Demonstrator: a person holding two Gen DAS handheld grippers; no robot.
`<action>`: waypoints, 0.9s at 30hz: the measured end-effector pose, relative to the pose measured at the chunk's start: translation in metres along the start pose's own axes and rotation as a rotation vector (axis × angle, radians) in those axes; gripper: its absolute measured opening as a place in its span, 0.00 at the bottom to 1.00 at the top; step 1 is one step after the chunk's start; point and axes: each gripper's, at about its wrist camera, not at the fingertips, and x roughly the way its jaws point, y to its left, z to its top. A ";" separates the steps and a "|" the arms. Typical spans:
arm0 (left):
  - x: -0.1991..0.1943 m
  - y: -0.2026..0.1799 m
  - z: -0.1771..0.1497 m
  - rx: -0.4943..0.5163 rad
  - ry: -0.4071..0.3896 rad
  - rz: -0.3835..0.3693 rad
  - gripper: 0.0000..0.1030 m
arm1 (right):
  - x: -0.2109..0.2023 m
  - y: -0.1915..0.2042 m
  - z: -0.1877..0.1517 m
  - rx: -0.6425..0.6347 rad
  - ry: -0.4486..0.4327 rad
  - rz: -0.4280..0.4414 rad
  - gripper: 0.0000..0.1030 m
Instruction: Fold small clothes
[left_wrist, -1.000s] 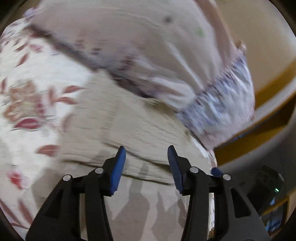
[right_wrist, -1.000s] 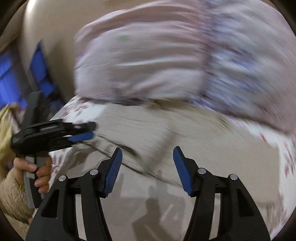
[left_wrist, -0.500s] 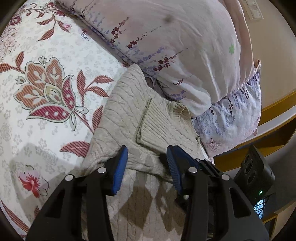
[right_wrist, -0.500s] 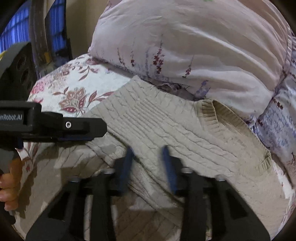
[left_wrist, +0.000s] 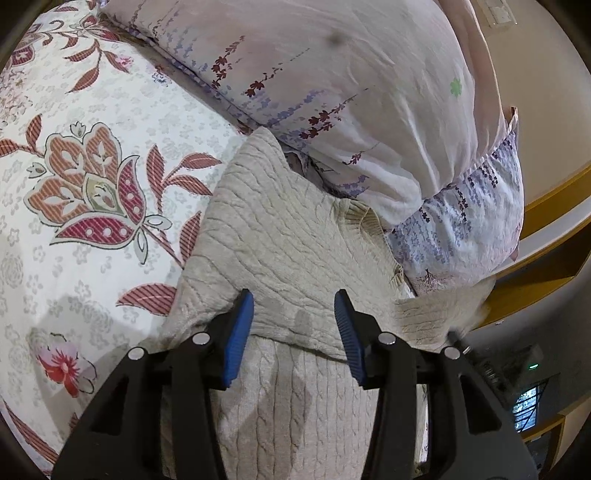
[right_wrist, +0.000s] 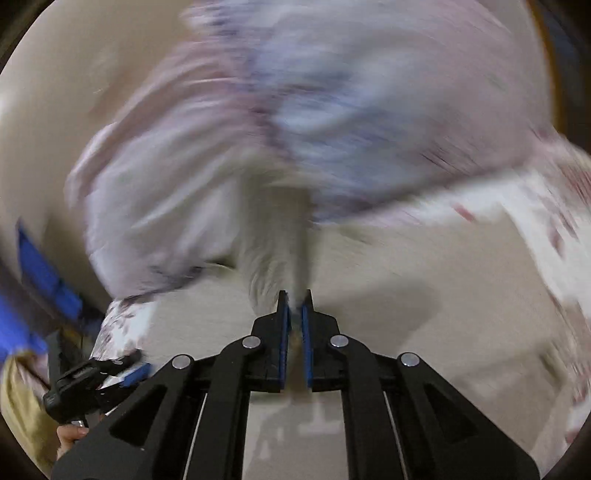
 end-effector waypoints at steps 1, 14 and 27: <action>0.000 -0.001 0.000 0.006 0.000 -0.007 0.50 | 0.002 -0.012 -0.003 0.034 0.032 -0.003 0.13; 0.002 -0.010 -0.002 0.046 0.001 -0.032 0.72 | 0.013 -0.102 -0.008 0.457 0.136 0.150 0.41; -0.010 -0.021 -0.005 0.122 0.015 -0.035 0.78 | -0.020 -0.074 0.019 0.157 -0.073 -0.028 0.07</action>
